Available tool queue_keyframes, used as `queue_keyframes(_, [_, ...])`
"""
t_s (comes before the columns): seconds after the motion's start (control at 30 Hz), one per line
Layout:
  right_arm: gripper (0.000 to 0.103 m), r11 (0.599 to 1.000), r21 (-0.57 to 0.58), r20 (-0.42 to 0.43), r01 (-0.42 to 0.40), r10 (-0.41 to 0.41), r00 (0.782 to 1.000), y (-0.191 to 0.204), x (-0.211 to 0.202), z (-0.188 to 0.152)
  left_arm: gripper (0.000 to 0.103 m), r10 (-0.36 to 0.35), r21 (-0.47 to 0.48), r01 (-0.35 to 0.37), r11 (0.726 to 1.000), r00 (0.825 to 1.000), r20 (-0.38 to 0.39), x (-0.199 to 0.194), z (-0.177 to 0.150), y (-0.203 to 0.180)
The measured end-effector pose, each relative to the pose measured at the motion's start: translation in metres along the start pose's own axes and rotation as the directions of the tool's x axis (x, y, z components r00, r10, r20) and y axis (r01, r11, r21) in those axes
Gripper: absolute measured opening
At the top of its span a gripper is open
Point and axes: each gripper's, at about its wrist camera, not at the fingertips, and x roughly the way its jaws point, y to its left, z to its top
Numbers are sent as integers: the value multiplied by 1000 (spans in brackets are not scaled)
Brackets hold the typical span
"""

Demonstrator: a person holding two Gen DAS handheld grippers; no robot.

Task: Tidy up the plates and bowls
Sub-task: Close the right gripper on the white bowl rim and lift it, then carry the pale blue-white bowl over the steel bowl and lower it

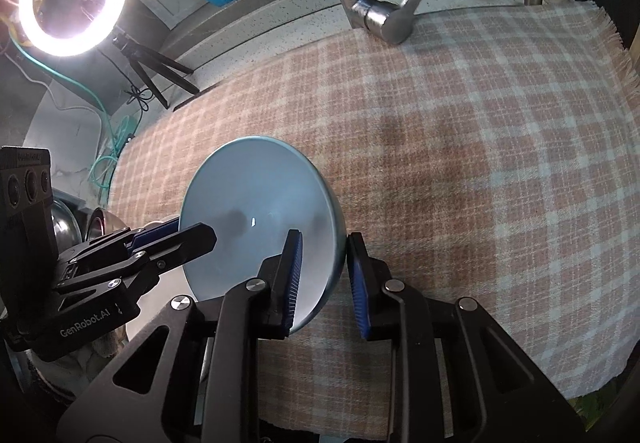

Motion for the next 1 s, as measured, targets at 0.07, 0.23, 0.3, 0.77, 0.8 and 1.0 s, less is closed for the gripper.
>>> queue_keyframes(0.07, [24,1000,-8,4,-3,3,1000,5,-3,0,21,1,-5,-1,1000,1000,12,-7,0,2])
queue_keyframes(0.23, [24,999,-33,15,-17,18,1000,28,-9,1,21,8,-21,-7,1000,999,43,-28,-3,12])
queue_keyframes(0.3, [24,999,-45,17,-22,23,1000,37,-11,1,21,12,-31,-10,999,998,54,-36,-5,17])
queue_keyframes(0.77, [24,982,-171,5,-76,78,997,130,-4,0,21,66,-126,-47,991,987,146,-104,-28,69])
queue_keyframes(0.8, [24,979,-184,2,-83,84,996,139,-3,0,21,73,-138,-52,989,986,151,-109,-30,75])
queue_keyframes(1.0, [24,963,-244,-19,-115,114,993,184,9,-2,21,106,-197,-69,978,978,180,-137,-47,103])
